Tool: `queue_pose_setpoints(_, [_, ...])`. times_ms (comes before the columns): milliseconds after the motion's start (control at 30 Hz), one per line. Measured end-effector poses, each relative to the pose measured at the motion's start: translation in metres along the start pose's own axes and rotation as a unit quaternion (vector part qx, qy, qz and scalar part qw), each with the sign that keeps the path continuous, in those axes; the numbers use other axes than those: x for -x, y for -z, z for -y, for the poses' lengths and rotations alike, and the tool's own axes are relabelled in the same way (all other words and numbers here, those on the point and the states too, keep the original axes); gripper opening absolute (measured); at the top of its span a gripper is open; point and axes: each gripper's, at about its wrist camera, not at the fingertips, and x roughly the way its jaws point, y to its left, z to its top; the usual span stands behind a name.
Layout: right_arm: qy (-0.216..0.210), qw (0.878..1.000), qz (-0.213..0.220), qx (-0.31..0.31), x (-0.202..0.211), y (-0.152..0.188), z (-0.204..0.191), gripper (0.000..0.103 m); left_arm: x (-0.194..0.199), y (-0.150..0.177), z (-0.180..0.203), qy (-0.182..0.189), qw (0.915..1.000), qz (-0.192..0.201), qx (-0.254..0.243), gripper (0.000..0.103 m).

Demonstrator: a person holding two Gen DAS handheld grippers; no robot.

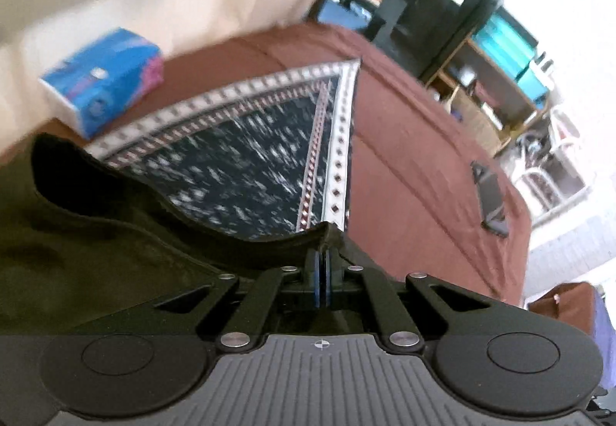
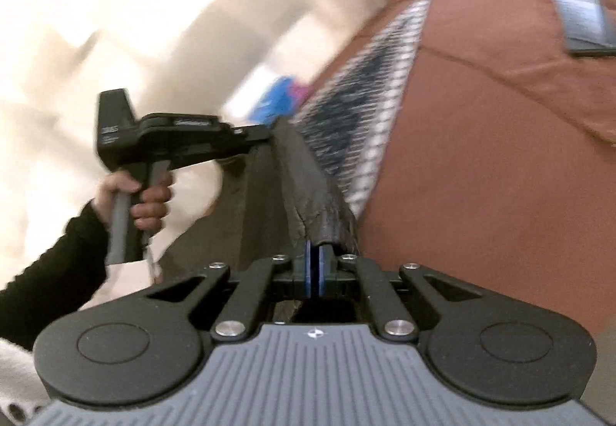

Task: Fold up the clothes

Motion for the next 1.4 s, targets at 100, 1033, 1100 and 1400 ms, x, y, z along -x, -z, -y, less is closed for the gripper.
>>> queue_pose_setpoints(100, [0.045, 0.998, -0.024, -0.023, -0.020, -0.001, 0.033, 0.005, -0.043, 0.011, 0.010, -0.040, 0.9986, -0.035, -0.004, 0.028])
queue_pose_setpoints(1033, [-0.096, 0.944, -0.120, 0.293, -0.272, -0.122, -0.148, 0.048, 0.211, 0.148, -0.219, -0.330, 0.8841, 0.147, 0.297, 0.068])
queue_pose_setpoints(1100, [-0.087, 0.946, -0.133, 0.282, -0.282, -0.117, -0.149, 0.049, 0.208, 0.147, -0.254, -0.336, 0.8754, 0.138, 0.319, 0.068])
queue_pose_setpoints(1400, [-0.076, 0.952, -0.171, 0.242, -0.331, -0.124, -0.156, 0.050, 0.177, 0.140, -0.321, -0.308, 0.8787, 0.110, 0.348, 0.068])
